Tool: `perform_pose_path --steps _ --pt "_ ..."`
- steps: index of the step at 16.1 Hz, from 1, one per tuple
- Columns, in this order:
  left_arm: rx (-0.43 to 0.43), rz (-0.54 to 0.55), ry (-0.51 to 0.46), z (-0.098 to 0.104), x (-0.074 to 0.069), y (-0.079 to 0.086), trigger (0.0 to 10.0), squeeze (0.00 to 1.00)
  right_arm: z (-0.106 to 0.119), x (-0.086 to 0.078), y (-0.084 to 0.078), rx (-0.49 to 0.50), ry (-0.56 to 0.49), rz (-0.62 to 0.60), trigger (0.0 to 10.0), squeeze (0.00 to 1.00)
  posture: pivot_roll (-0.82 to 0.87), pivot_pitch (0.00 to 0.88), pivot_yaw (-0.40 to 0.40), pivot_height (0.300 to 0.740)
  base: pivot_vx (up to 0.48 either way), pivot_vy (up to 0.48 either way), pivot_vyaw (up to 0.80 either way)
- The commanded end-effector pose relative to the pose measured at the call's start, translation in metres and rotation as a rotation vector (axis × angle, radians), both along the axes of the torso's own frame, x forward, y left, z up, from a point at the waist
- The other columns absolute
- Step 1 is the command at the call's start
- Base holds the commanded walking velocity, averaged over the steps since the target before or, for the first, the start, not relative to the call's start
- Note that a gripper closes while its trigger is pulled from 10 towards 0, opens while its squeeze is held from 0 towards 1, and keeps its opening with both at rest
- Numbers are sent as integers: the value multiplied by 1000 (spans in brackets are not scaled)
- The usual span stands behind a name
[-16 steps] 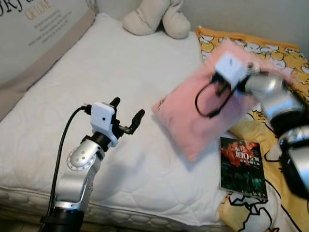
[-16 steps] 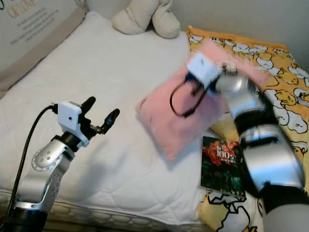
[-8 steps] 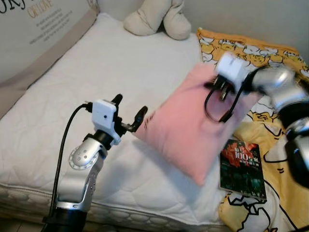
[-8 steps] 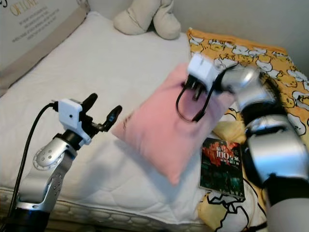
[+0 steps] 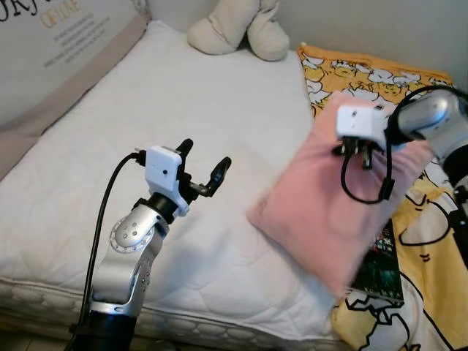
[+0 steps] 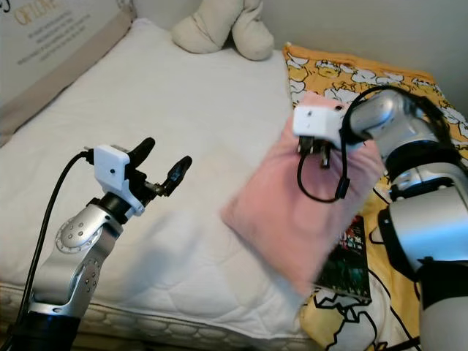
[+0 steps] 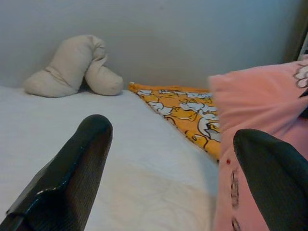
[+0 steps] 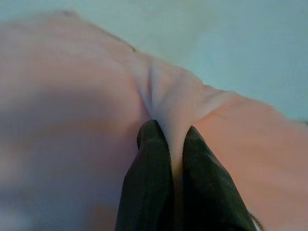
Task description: Clean up the room
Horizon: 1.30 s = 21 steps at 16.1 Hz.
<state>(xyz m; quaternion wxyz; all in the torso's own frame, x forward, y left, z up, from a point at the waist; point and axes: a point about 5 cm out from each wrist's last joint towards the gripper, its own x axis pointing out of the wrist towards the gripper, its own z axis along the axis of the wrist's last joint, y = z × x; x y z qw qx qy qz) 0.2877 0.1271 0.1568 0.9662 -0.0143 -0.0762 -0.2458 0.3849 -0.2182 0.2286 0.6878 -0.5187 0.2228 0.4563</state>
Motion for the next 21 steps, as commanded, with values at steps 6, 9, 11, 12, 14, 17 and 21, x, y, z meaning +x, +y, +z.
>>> perform_pose_path --steps 6,9,11,12,14,17,21 --pt "-17 -25 -25 11 1 -9 10000 0 -19 -4 2 -20 45 12 10000 1000 121 0 -129 740 0 0 0" --pt "-25 -37 -22 11 0 -12 10000 0 -1 3 4 184 -58 -52 10000 1000 110 0 -121 740 0 0 0" --pt "-26 -44 -21 12 1 -14 10000 0 30 9 4 397 -171 -109 10000 1000 100 0 -115 740 0 0 0" --pt "-27 -45 -22 12 1 -14 10000 0 47 12 3 527 -245 -145 10000 1000 90 0 -118 740 0 0 0" --pt "-21 -20 -22 10 3 -15 10000 0 79 16 -3 819 -423 -246 10000 1000 85 0 -128 740 0 0 0" --pt "1 107 3 3 11 -8 10000 0 38 17 -25 1229 -542 -618 10000 1000 67 0 -121 740 0 0 0" --pt "17 217 89 -14 16 11 10000 0 -106 -37 -10 1280 -638 -1104 10000 1000 10 0 -83 740 0 0 0"
